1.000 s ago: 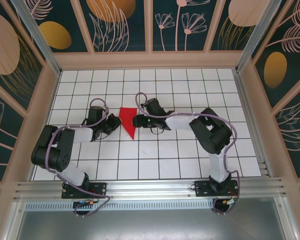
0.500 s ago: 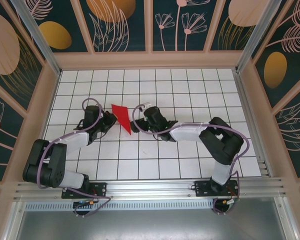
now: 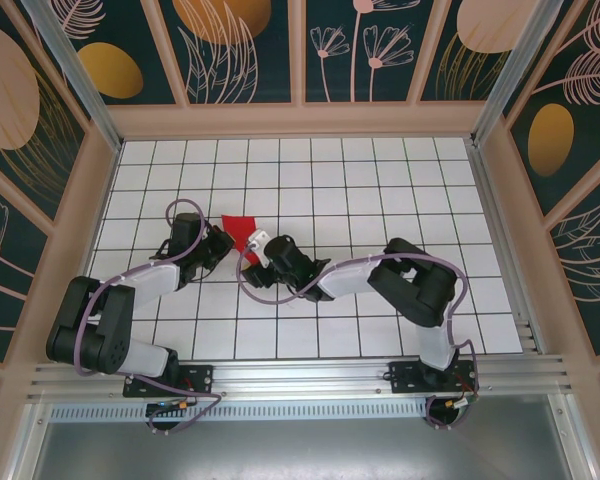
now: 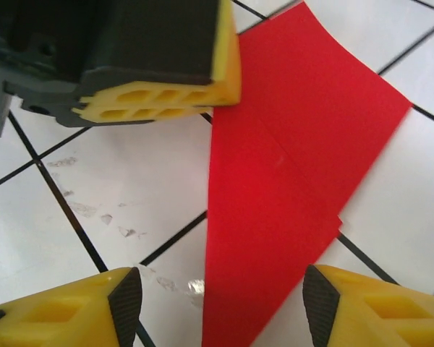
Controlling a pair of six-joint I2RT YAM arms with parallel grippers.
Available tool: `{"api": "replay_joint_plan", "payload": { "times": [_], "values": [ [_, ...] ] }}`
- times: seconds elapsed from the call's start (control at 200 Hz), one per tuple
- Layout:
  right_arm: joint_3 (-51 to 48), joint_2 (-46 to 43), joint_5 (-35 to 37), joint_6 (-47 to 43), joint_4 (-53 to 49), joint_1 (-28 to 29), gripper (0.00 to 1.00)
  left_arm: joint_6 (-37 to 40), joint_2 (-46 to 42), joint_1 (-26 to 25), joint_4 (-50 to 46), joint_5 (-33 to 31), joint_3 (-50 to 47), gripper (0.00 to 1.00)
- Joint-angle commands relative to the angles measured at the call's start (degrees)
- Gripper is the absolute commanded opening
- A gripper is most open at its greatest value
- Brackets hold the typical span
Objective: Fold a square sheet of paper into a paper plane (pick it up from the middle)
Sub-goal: Fold the wing for the fifth time at the center of the table.
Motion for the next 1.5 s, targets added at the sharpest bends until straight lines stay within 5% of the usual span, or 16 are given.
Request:
{"api": "replay_joint_plan", "payload": {
  "times": [0.0,0.595,0.966,1.496],
  "values": [
    [-0.6,1.3,-1.8,-5.9,9.8,0.5,0.61,-0.4,0.3,-0.4,-1.4,-0.2,1.6,0.00],
    [5.6,9.4,1.6,-9.5,10.7,0.5,0.38,-1.0,0.4,-0.5,-1.3,1.1,1.5,0.00],
    [6.0,9.3,3.7,-8.5,12.1,0.1,0.41,-1.2,1.0,-0.4,-0.9,0.7,1.2,0.00],
    [7.8,10.9,4.1,-9.2,11.9,-0.3,0.25,-1.5,2.0,-0.5,-0.3,1.3,1.3,0.02]
  ]
}}
